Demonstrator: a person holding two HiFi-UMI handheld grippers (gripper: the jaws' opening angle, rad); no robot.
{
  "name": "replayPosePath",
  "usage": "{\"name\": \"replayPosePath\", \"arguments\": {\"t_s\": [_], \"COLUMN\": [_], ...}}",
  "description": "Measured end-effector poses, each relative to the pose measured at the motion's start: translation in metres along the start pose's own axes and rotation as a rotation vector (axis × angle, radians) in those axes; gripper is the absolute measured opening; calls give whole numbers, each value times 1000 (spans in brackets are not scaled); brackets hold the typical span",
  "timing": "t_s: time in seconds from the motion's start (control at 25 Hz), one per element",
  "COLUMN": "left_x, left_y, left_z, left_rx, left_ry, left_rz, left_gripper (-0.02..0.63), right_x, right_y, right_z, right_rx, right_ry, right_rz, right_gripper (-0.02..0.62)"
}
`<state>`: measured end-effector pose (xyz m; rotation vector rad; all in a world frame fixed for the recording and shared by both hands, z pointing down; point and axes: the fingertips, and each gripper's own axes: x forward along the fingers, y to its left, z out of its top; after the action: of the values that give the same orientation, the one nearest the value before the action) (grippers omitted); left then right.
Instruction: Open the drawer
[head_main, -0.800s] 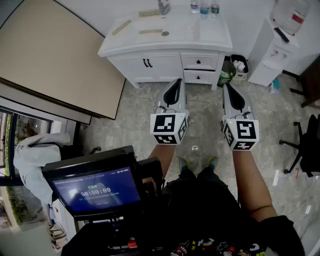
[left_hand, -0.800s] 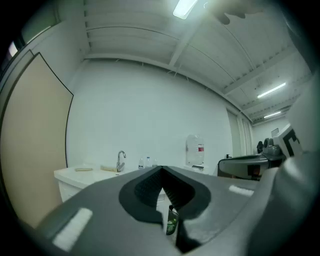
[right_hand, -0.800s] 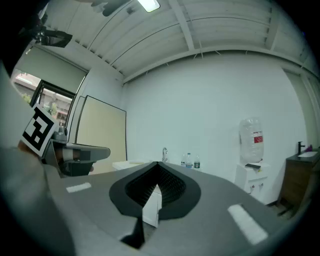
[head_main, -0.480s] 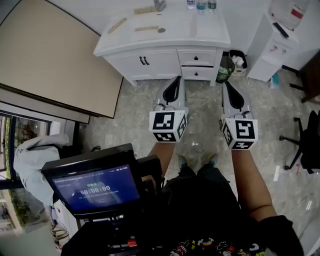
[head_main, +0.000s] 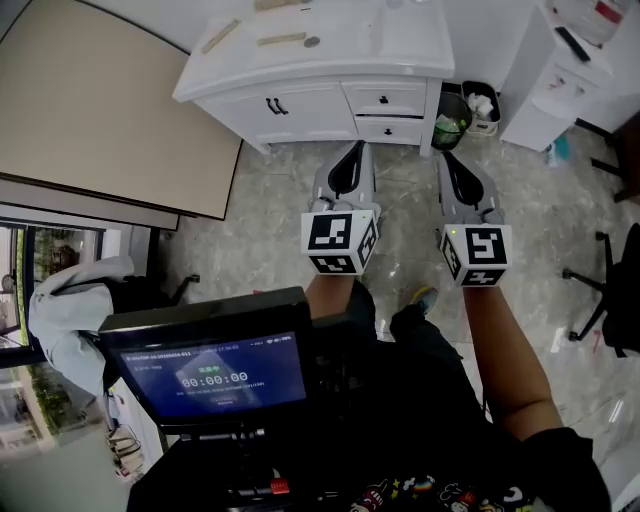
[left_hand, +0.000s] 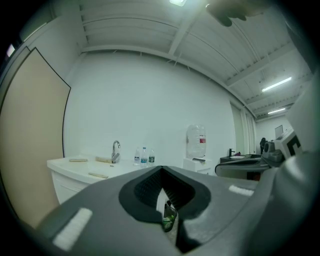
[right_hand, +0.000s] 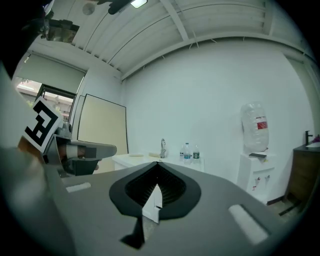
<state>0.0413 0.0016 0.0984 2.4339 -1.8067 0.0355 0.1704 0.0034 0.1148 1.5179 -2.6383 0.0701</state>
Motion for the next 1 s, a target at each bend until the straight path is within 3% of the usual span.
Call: {"name": "replayPosePath", "arguments": {"t_s": [0.24, 0.56, 0.72, 1.0], "left_x": [39, 115, 163, 251], "left_y": [19, 87, 128, 181], "left_z": [-18, -43, -96, -235], "left_rx": [-15, -5, 0, -26], "left_ry": [17, 37, 20, -20], "left_rz": [-7, -85, -113, -88], "left_gripper": [0, 0, 0, 0], "right_x": [43, 145, 213, 330], "right_y": [-7, -5, -11, -30], "right_z": [-23, -66, -132, -286], "right_rx": [10, 17, 31, 7], "right_ry": [22, 61, 69, 83], "right_rz": [-4, -56, -107, -156], "right_gripper": [23, 24, 44, 95]}}
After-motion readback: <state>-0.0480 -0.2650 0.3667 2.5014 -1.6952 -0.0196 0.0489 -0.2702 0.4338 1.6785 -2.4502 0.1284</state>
